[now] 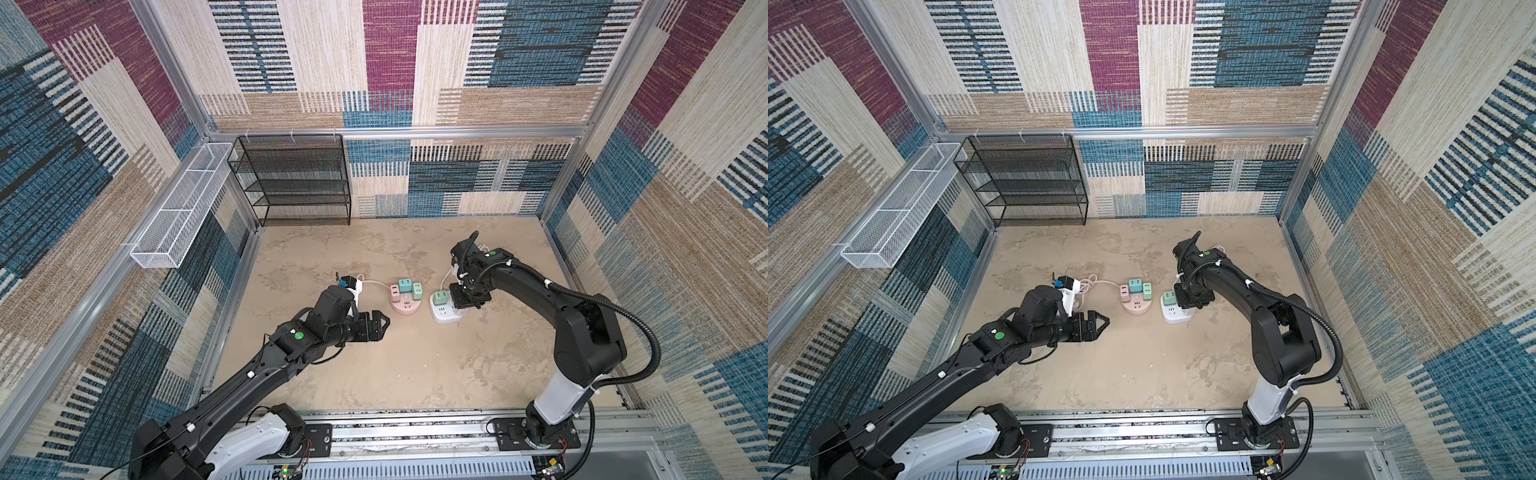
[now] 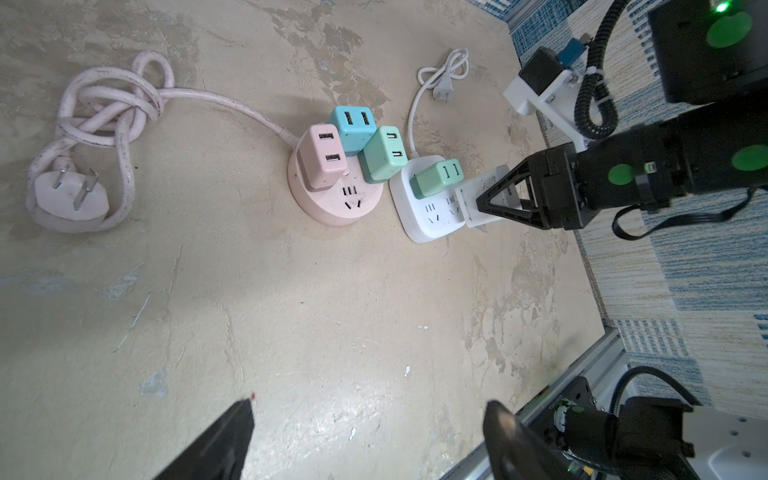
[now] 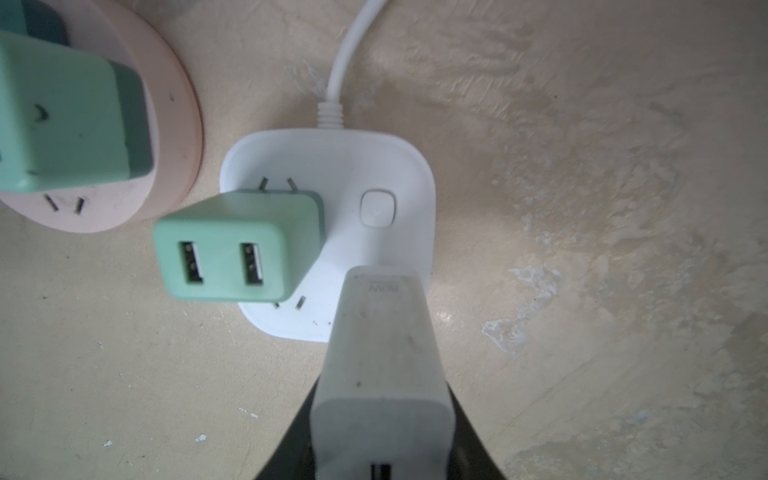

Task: Insert the plug
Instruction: 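Align the charger's prongs over the free white strip socket with right gripper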

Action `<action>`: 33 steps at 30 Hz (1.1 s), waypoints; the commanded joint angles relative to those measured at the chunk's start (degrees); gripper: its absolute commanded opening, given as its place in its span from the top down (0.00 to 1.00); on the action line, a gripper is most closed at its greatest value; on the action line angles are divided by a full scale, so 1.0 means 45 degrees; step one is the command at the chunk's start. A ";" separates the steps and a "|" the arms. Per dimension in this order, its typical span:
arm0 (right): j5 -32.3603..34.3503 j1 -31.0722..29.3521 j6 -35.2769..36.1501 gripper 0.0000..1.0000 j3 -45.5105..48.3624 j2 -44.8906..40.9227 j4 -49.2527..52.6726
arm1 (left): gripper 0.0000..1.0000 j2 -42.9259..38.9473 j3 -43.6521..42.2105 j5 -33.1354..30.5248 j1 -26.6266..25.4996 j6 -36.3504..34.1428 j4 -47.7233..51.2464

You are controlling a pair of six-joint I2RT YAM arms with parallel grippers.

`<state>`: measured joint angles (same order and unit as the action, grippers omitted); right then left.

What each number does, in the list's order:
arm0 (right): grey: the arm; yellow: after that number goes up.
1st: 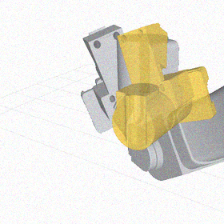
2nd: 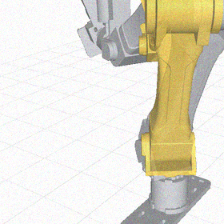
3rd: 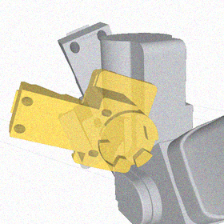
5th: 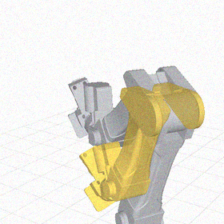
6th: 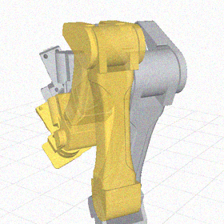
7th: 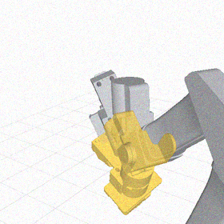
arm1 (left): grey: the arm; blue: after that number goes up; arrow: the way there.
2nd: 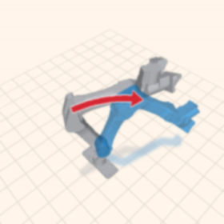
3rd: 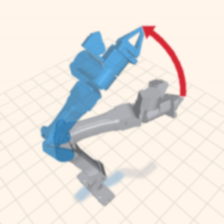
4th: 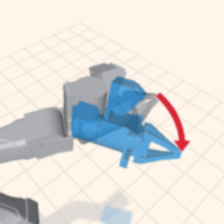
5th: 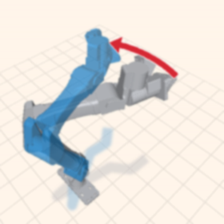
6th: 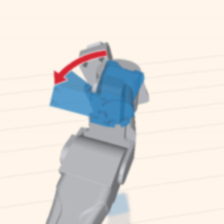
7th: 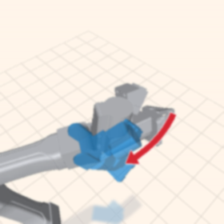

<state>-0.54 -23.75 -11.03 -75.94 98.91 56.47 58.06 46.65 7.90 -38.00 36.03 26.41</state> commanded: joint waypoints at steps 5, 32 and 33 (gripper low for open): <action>-0.0462 -0.0007 0.0086 1.00 -0.0041 0.0158 -0.0185 | 0.09 0.0021 -0.0172 0.0176 0.0070 0.0153 -0.0212; -0.0413 -0.0007 -0.0012 1.00 0.0176 -0.0166 0.0211 | 0.09 0.0413 -0.0197 0.0392 0.0162 0.0142 -0.0416; -0.0437 -0.0013 -0.0011 1.00 0.0167 -0.0127 0.0215 | 0.09 0.0444 -0.0197 0.0411 0.0163 0.0154 -0.0421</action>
<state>-2.50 -23.73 -10.61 -75.35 98.54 56.97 59.68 45.93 9.32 -37.36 36.03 26.00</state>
